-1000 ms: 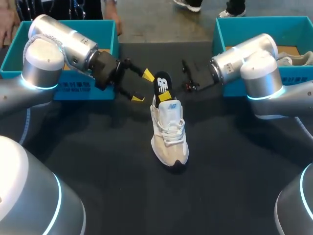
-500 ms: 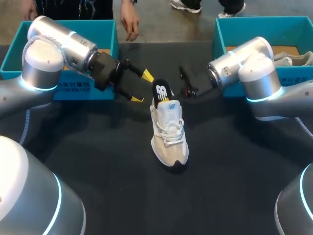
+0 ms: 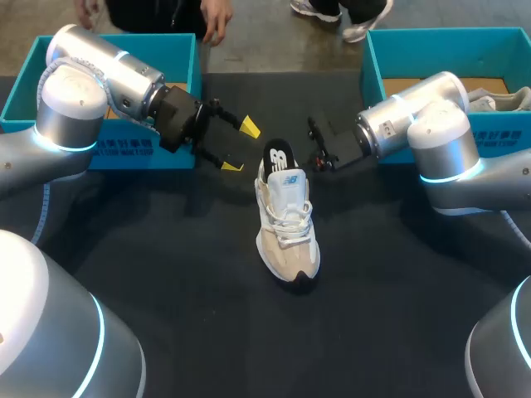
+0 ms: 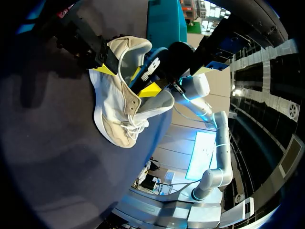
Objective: Take the shoe out of the shoebox, open the shoe tongue, remove and reinsert the insole, then place the shoe into the shoebox
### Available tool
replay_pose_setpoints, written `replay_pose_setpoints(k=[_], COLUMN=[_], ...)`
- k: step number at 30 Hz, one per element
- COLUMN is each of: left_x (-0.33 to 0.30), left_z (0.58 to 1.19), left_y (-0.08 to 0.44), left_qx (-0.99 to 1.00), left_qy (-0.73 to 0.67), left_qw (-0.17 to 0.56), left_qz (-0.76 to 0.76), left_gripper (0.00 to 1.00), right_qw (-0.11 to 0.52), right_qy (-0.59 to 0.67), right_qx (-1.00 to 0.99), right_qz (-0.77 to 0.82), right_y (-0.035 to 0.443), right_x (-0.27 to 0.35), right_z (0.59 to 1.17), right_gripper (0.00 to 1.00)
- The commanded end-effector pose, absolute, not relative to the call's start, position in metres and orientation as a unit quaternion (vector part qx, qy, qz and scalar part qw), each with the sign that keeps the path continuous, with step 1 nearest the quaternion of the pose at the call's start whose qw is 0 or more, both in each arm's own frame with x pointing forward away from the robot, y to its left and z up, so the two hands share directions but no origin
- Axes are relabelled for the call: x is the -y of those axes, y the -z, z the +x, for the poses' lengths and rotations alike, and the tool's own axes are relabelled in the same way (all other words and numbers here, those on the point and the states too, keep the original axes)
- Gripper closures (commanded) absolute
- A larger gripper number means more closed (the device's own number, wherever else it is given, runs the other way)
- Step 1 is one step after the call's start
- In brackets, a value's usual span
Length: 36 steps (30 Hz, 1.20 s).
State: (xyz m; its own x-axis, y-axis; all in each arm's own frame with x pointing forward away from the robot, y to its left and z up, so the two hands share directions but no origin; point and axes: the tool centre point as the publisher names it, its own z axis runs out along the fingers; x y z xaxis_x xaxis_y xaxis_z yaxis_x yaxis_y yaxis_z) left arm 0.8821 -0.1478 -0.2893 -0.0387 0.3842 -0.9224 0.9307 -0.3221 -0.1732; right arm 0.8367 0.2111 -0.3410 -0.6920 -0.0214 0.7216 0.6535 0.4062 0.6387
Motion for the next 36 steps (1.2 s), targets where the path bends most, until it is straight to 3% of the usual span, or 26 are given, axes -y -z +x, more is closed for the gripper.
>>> replay_pose_setpoints(k=[1, 14, 19, 36], left_x=[0.148, 0.144, 0.143, 0.147], left_z=[0.883, 0.879, 0.879, 0.88], left_y=[0.289, 0.286, 0.285, 0.286], left_qx=[-0.514, -0.513, -0.513, -0.514], left_qy=[0.504, 0.502, 0.501, 0.504], left_qw=[0.271, 0.271, 0.27, 0.269], left_qz=[0.639, 0.641, 0.642, 0.639], left_gripper=[0.0, 0.0, 0.0, 0.0], right_qw=[0.325, 0.311, 0.323, 0.381], right_qy=[0.502, 0.5, 0.487, 0.45], right_qx=[0.775, 0.784, 0.787, 0.785], right_qz=[-0.204, -0.195, -0.197, -0.189], right_y=[0.332, 0.324, 0.332, 0.348], right_x=[-0.212, -0.21, -0.209, -0.214], right_z=[0.84, 0.859, 0.859, 0.839], right_gripper=[0.66, 0.72, 1.0, 1.0])
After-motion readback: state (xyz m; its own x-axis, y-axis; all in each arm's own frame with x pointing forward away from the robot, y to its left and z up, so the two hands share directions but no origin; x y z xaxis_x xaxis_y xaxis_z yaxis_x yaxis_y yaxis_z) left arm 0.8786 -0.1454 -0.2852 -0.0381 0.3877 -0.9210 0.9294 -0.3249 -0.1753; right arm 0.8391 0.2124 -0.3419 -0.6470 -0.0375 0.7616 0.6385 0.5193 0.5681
